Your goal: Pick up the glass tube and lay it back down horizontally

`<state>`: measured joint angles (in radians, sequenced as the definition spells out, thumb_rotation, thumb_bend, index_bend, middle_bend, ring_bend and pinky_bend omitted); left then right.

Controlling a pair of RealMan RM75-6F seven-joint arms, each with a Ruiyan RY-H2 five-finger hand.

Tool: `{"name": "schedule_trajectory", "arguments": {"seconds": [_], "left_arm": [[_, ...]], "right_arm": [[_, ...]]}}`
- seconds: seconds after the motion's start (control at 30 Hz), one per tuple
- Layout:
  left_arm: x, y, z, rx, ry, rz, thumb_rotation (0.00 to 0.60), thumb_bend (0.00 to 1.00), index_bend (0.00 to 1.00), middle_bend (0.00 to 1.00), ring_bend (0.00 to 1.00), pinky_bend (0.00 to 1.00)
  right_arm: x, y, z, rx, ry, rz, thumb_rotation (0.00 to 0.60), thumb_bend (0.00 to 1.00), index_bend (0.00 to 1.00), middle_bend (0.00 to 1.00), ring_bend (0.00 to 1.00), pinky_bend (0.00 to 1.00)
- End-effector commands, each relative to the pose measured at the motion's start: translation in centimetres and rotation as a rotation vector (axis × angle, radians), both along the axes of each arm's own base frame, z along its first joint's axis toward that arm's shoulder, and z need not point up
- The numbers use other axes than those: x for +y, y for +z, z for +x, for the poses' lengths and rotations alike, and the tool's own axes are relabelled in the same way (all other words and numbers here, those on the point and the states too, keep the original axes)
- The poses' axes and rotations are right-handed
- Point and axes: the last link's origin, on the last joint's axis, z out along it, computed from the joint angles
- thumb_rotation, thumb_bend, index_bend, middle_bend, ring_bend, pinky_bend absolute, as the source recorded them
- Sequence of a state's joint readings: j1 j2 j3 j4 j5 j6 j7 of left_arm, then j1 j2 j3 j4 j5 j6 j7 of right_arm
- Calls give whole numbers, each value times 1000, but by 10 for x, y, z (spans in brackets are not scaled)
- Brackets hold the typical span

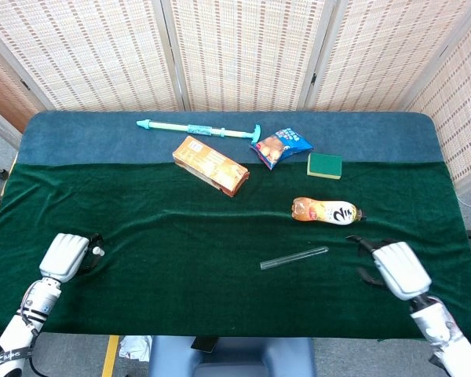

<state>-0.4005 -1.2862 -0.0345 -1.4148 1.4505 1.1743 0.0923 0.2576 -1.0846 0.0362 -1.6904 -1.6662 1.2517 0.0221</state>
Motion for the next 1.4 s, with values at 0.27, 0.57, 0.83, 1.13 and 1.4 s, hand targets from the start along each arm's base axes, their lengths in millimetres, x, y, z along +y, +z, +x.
{"name": "schedule_trajectory", "arguments": {"seconds": [0.27,0.57,0.83,1.13,1.4], "left_arm": [[-7,1,2,-12,2,-2,600,488,576,1000,911,940],[-9,1,-2,-22,22,-2,600,488,576,1000,911,940],[-9,-1,-3,-32,26,-7,600,488,576,1000,911,940],[-9,-3,-6,-37,37,-11,600,488,576,1000,911,940],[-9,-4,-8,-40,42,-12,600,487,576,1000,911,940]], "right_arm": [[-40,-76,38,109,84,200,600,357,382,893,966,965],[-62,-111,48,166,100,233,600,353,388,902,975,970],[-76,-129,51,190,85,241,600,352,410,902,974,970],[-83,-140,47,221,61,244,600,352,415,902,973,970],[-88,-146,47,234,54,241,600,352,454,902,973,970]]}}
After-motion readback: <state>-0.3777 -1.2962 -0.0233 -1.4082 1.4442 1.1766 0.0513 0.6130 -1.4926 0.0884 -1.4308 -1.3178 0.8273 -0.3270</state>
